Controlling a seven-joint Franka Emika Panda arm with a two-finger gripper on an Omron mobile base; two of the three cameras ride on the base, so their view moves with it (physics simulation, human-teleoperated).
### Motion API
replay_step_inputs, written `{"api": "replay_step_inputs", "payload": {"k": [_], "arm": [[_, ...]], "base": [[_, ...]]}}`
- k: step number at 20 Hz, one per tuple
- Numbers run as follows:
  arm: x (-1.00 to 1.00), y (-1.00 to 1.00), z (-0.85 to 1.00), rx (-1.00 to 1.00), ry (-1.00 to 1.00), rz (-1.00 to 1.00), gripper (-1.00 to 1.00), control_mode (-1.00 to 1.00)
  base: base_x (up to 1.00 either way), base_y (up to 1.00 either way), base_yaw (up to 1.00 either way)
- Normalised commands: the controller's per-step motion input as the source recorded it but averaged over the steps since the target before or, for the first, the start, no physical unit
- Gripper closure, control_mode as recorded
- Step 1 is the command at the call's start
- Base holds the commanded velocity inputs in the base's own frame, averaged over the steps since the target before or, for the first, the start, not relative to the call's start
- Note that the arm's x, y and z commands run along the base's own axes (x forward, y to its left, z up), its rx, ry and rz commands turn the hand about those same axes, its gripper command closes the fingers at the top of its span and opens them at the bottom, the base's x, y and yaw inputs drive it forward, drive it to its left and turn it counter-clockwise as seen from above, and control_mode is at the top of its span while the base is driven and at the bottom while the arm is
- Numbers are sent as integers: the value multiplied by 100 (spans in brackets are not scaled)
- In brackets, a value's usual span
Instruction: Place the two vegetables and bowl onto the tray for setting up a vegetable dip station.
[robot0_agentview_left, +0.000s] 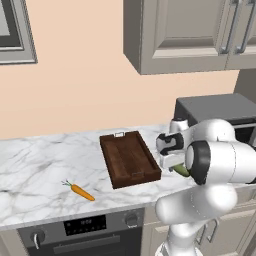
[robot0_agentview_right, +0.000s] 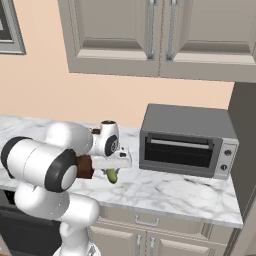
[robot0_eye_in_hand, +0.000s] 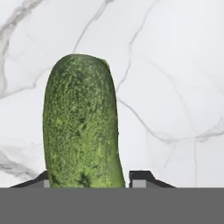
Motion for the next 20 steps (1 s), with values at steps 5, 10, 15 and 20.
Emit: {"api": "replay_step_inputs", "payload": {"k": [5,10,15,20], "arm": [[5,0,53,0,0,1,100,-100],[-3,3,49,0,0,3,100,-100],[-2,24,28,0,0,22,100,-100],[13,30,25,0,0,26,100,-100]], "base": [[0,0,0],[0,0,0],[0,0,0],[0,0,0]]}}
